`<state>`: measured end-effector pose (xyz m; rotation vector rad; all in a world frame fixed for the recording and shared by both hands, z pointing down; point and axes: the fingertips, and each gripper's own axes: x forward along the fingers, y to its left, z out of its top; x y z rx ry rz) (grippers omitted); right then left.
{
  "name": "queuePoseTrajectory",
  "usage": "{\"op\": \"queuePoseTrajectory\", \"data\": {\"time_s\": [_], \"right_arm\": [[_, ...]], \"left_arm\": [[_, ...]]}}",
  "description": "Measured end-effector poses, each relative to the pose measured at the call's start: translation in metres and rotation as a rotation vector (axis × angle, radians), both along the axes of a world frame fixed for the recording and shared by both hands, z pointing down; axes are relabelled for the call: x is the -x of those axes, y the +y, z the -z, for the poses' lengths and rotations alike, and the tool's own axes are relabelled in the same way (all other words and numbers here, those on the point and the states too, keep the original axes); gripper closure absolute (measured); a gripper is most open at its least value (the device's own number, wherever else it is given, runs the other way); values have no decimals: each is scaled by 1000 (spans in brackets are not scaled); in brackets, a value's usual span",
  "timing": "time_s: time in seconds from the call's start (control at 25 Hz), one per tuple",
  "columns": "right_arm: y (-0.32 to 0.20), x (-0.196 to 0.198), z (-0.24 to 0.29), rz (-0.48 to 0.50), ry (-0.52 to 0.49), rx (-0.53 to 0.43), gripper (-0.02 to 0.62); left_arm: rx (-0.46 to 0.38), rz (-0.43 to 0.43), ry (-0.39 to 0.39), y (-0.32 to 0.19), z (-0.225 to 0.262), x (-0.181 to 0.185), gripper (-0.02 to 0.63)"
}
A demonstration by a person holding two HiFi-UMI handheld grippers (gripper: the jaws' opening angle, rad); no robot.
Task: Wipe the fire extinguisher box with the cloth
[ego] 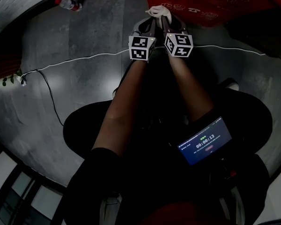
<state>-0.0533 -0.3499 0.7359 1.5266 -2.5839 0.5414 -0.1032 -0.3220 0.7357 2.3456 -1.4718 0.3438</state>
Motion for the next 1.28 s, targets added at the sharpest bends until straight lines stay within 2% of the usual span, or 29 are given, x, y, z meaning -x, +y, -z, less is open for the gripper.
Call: {"op": "queuePoseTrajectory", "data": {"time_s": [0.2, 0.4, 0.68, 1.28], "right_arm": [[-4, -2, -2, 15, 24, -29, 502], [-3, -13, -4, 15, 32, -33, 499], [-2, -60, -16, -69, 3, -1, 497], [0, -176, -21, -247, 44, 40, 497]], "left_arm": [[10, -3, 4, -7, -12, -10, 607], [-32, 16, 16, -20, -17, -19, 607], [-38, -73, 3, -21, -24, -64, 607], [-66, -278, -4, -23, -30, -182, 607]]}}
